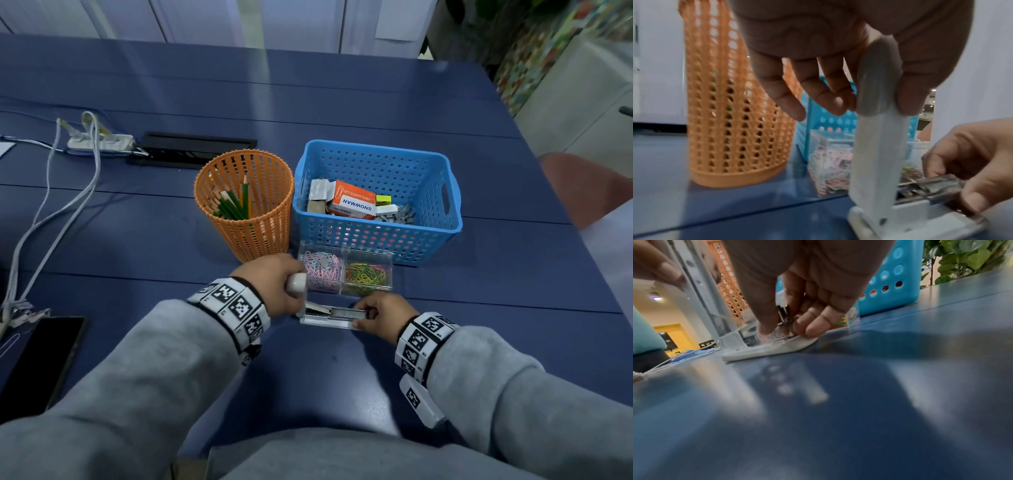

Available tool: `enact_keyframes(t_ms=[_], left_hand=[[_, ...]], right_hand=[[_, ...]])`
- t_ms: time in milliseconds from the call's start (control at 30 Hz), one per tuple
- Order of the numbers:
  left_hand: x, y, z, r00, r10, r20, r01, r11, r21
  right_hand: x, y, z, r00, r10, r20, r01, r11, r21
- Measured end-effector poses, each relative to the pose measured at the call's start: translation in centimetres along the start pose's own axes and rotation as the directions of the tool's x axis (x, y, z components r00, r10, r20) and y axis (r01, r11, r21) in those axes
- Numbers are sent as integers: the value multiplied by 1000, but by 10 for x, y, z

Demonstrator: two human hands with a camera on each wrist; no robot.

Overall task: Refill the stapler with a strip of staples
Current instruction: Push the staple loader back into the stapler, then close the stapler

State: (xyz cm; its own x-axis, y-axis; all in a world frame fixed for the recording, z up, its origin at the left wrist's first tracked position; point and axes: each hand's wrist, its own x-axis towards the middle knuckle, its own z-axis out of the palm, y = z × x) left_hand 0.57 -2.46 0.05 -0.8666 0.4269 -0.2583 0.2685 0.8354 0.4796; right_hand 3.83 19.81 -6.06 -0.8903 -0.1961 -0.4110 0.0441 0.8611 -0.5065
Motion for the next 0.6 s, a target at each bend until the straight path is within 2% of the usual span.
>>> enact_keyframes(t_ms=[133,333,600], left_hand=[[11,15,20,997,38,63,-31,995,-100],[21,28,54,989,47,139,-27,990,-139],[30,24,76,973,0,231,-1,1000,2]], right_hand=[[1,2,3,1000,13,-10,-13,1000,16],[-1,7,4,999,46,-21,-43,992,115],[-6,14,12,997,16,-75,0,978,207]])
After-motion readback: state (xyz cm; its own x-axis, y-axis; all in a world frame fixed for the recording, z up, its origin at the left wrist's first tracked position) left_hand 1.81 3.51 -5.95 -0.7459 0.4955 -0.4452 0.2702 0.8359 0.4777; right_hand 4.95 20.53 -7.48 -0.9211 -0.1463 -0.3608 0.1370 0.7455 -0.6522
